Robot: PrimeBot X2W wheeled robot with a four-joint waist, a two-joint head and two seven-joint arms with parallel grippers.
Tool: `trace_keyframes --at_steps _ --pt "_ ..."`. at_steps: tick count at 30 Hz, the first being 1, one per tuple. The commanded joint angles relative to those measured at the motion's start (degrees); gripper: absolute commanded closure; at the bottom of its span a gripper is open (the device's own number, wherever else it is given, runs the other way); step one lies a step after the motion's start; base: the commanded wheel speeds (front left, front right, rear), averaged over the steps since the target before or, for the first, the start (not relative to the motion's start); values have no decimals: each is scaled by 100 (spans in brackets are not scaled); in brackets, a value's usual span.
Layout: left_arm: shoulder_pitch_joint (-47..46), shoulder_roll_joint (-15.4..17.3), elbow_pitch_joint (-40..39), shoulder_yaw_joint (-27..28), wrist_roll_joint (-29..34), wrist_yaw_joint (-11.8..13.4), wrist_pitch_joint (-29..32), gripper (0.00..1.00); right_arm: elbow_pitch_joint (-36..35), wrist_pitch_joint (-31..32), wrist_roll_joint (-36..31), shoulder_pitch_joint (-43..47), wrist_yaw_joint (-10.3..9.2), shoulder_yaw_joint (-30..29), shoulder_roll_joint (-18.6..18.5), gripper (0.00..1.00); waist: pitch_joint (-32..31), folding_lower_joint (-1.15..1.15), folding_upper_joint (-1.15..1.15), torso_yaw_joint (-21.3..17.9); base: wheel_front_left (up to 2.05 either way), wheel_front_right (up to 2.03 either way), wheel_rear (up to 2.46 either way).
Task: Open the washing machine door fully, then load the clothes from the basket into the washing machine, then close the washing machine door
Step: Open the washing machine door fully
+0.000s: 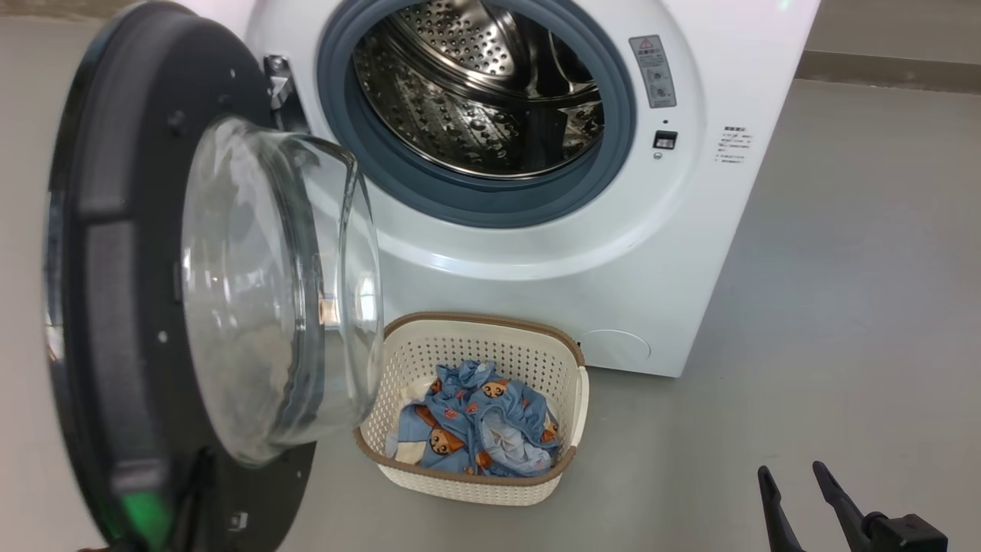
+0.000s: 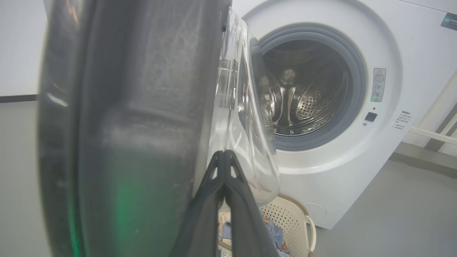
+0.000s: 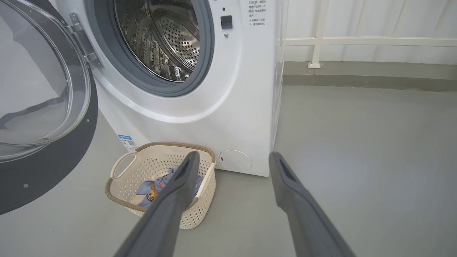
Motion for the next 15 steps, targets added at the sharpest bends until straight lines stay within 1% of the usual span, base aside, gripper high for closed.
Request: trace_keyframes --at_steps 1,7,15 --pt "-222 107 -7 353 -58 80 -81 100 -111 -69 15 -10 9 147 -46 0 6 0 0 44 0 0 0" --pt "-526 297 592 786 -239 42 -378 100 -79 -69 38 -31 9 206 -71 0 -3 0 0 75 0 0 0" --pt "-1041 694 1575 1304 -338 23 -621 100 -17 -69 62 -36 9 288 -79 0 -93 0 0 -39 0 0 0"
